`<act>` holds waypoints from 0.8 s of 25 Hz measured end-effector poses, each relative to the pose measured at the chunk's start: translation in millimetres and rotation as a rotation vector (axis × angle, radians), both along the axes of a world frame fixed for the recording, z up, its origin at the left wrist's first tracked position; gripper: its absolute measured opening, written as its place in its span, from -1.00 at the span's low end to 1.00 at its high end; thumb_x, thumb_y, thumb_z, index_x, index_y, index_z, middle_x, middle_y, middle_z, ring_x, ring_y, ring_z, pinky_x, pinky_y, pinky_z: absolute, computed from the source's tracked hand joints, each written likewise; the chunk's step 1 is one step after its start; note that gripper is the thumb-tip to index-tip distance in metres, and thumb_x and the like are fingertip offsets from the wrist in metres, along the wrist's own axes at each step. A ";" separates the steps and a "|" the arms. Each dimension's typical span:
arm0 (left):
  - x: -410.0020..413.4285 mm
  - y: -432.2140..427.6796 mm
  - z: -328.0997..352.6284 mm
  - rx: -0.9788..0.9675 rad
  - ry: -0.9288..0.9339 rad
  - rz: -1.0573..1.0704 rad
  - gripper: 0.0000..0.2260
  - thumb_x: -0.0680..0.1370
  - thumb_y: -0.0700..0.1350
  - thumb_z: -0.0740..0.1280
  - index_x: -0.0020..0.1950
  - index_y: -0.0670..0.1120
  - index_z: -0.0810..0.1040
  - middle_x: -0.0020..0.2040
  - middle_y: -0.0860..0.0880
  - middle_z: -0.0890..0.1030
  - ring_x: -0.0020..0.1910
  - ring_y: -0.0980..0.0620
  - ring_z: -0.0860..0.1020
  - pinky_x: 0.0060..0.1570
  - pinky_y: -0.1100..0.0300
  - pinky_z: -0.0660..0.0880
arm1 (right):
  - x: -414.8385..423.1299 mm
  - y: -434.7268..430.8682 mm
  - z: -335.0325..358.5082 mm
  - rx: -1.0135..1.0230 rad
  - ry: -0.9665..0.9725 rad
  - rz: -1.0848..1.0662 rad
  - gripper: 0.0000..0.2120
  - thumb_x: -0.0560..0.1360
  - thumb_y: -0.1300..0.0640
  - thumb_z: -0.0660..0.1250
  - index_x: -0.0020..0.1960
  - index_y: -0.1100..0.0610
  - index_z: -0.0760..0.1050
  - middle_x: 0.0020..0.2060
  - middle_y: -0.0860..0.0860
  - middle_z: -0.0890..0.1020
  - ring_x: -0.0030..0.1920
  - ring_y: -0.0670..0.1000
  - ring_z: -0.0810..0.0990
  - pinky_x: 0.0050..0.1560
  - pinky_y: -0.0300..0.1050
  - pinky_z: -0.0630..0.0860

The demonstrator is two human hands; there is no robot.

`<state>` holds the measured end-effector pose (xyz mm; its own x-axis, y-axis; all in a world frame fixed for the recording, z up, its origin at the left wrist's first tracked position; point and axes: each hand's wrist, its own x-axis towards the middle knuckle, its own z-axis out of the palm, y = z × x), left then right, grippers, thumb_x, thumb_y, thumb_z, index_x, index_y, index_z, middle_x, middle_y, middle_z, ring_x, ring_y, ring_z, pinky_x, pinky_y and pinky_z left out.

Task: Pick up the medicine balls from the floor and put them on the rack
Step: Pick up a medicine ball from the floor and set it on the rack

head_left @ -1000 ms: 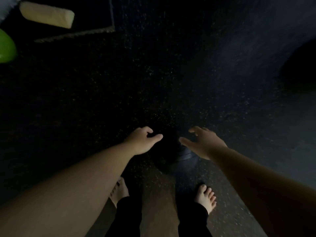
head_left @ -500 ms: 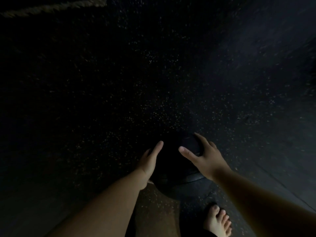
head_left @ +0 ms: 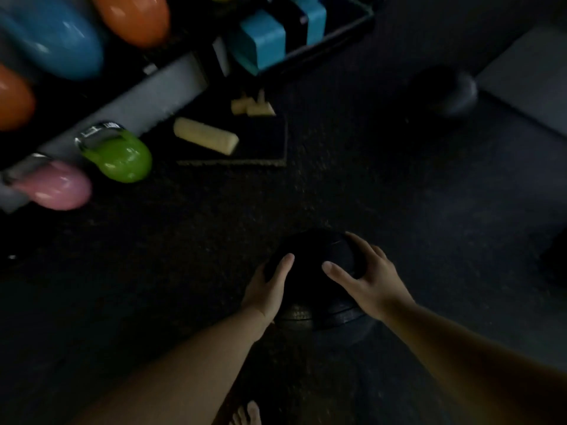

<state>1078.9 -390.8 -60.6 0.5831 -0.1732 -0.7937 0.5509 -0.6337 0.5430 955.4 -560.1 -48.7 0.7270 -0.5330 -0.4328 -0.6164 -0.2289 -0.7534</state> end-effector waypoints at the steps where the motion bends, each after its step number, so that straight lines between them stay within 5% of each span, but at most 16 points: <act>1: 27.8 3.1 46.7 -0.015 -0.061 0.012 -0.04 0.29 0.60 0.28 0.61 0.17 0.37 0.57 -0.07 0.43 0.48 -0.20 0.46 0.45 -0.22 0.43 | 28.9 -0.4 45.2 -0.031 -0.047 0.021 0.10 0.19 -0.68 0.25 0.62 -0.22 0.17 0.47 -0.01 0.38 0.39 0.06 0.46 0.20 -0.05 0.51; 9: 214.1 59.5 436.7 -0.330 -0.671 0.121 -0.06 0.18 0.67 0.27 0.36 0.11 0.65 0.30 0.04 0.69 0.34 -0.03 0.61 0.44 -0.03 0.47 | 221.4 41.1 450.3 -0.269 -0.465 0.155 0.04 0.28 -0.59 0.31 0.62 -0.12 0.23 0.44 0.01 0.44 0.34 -0.02 0.49 0.21 -0.18 0.43; 14: 279.2 124.1 683.3 -0.445 -1.005 0.139 -0.12 0.27 0.63 0.21 0.35 0.07 0.66 0.25 0.03 0.71 0.29 -0.03 0.63 0.34 0.08 0.49 | 301.3 96.3 689.8 -0.406 -0.756 0.248 0.06 0.21 -0.66 0.30 0.57 -0.15 0.31 0.37 0.00 0.51 0.34 0.06 0.54 0.35 0.00 0.50; 20: 318.0 182.7 867.4 -0.435 -1.241 0.180 -0.07 0.25 0.64 0.23 0.44 0.09 0.58 0.33 -0.04 0.66 0.29 -0.10 0.63 0.19 0.12 0.49 | 367.3 149.3 855.7 -0.471 -1.012 0.269 -0.06 0.30 -0.56 0.33 0.57 -0.16 0.29 0.40 0.09 0.51 0.36 0.14 0.52 0.30 -0.07 0.45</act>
